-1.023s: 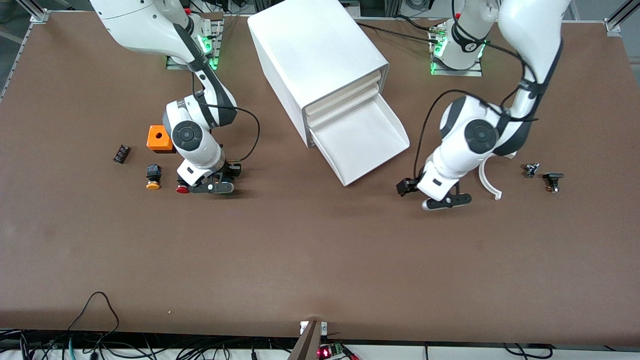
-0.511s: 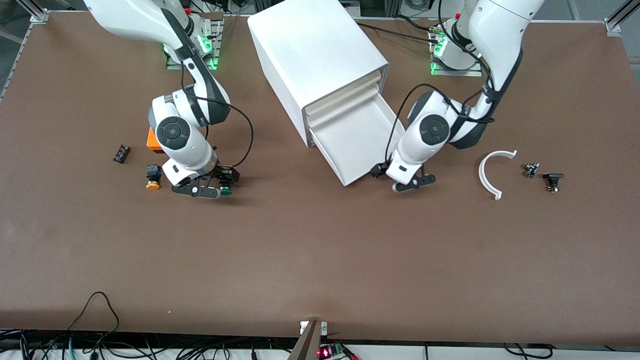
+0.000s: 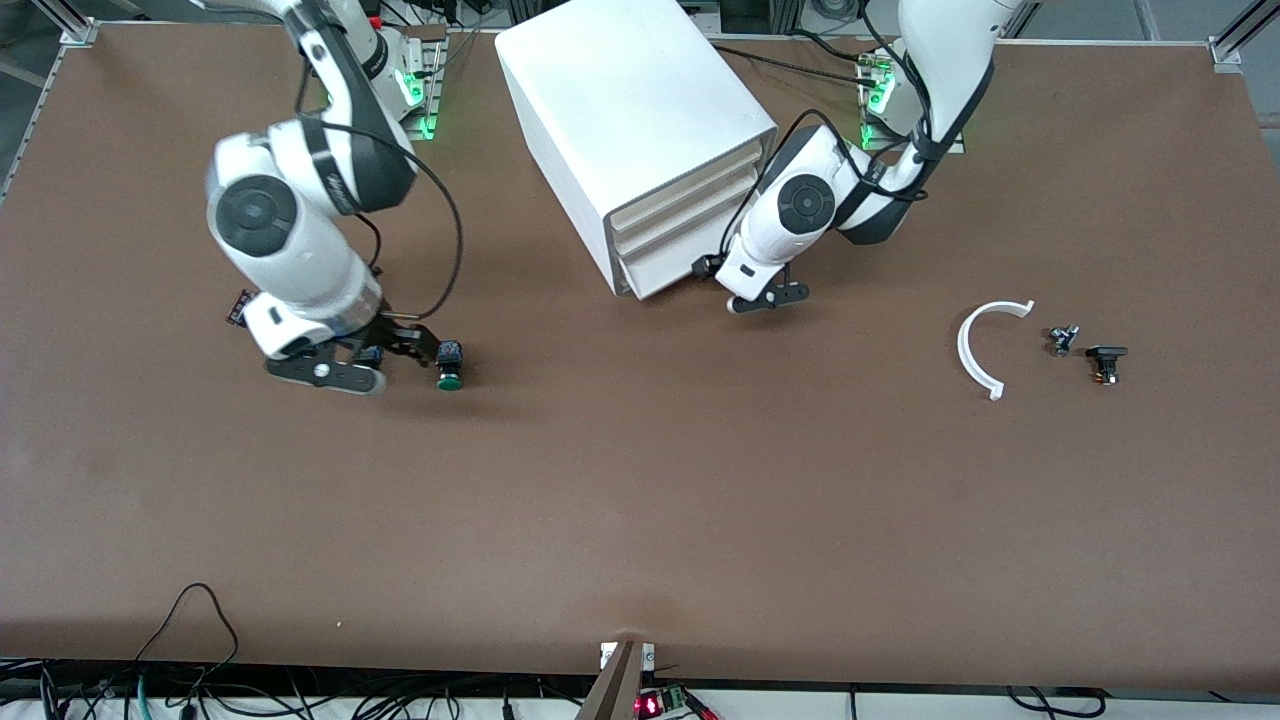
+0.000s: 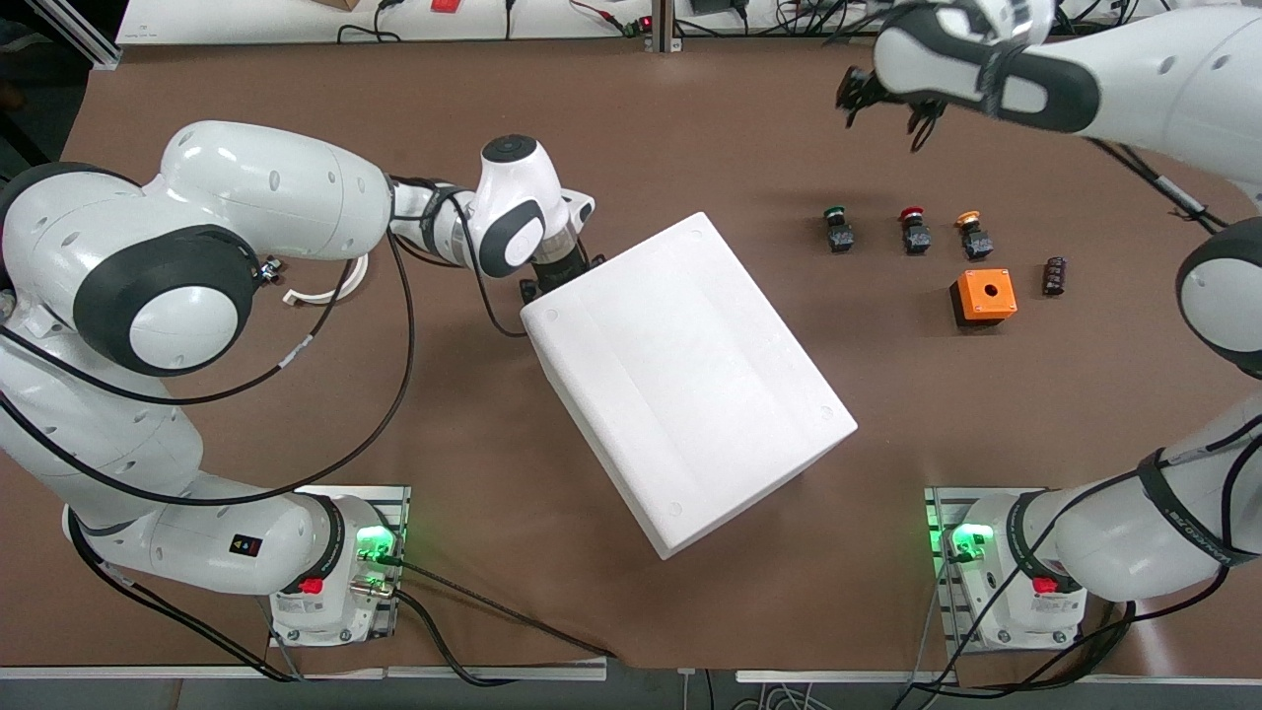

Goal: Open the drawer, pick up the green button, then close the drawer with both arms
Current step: 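Place the green button on the table while the left gripper pushes the drawer, then push the drawer fully shut with the left gripper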

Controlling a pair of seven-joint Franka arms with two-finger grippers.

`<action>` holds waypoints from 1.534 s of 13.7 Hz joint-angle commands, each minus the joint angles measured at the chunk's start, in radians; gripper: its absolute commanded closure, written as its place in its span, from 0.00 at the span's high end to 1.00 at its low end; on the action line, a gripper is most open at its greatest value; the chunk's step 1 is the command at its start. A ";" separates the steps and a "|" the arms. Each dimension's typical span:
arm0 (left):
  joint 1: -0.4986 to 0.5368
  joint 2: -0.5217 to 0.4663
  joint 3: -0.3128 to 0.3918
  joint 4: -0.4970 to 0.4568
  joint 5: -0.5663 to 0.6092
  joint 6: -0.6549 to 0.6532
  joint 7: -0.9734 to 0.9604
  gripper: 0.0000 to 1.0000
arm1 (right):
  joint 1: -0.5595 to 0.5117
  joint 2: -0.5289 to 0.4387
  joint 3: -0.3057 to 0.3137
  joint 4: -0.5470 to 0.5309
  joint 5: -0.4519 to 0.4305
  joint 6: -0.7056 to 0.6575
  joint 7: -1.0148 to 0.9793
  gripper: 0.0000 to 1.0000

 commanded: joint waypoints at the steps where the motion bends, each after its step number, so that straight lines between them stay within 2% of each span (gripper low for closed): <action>1: -0.001 -0.039 -0.025 -0.038 -0.058 -0.020 -0.006 1.00 | -0.070 -0.017 0.011 0.144 -0.012 -0.173 -0.063 1.00; 4: -0.002 -0.039 -0.038 -0.038 -0.058 -0.048 0.001 1.00 | -0.130 -0.020 0.011 0.273 -0.064 -0.307 -0.209 1.00; 6: -0.005 -0.039 -0.058 -0.036 -0.057 -0.077 0.011 1.00 | -0.187 -0.031 0.012 0.333 -0.055 -0.364 -0.242 1.00; 9: -0.002 -0.040 -0.060 -0.033 -0.057 -0.071 0.014 1.00 | -0.247 -0.106 0.011 0.305 -0.052 -0.385 -0.321 1.00; 11: 0.037 -0.054 -0.048 -0.019 -0.049 -0.045 0.015 1.00 | -0.313 -0.138 0.009 0.277 -0.047 -0.440 -0.435 1.00; 14: 0.154 -0.163 -0.031 -0.001 -0.046 -0.013 0.018 1.00 | -0.322 -0.158 -0.009 0.259 -0.039 -0.462 -0.484 1.00; 16: 0.212 -0.207 0.021 0.065 -0.026 -0.069 0.125 1.00 | -0.322 -0.207 -0.008 0.190 -0.036 -0.444 -0.487 1.00; 18: 0.214 -0.241 0.122 0.160 -0.027 -0.216 0.332 1.00 | -0.322 -0.264 -0.011 0.121 -0.010 -0.419 -0.513 1.00; 20: 0.228 -0.302 0.194 0.237 -0.027 -0.369 0.513 1.00 | -0.322 -0.290 -0.018 0.094 0.033 -0.427 -0.515 1.00; 21: 0.245 -0.336 0.233 0.280 -0.026 -0.466 0.588 1.00 | -0.322 -0.296 -0.046 0.090 0.068 -0.440 -0.515 1.00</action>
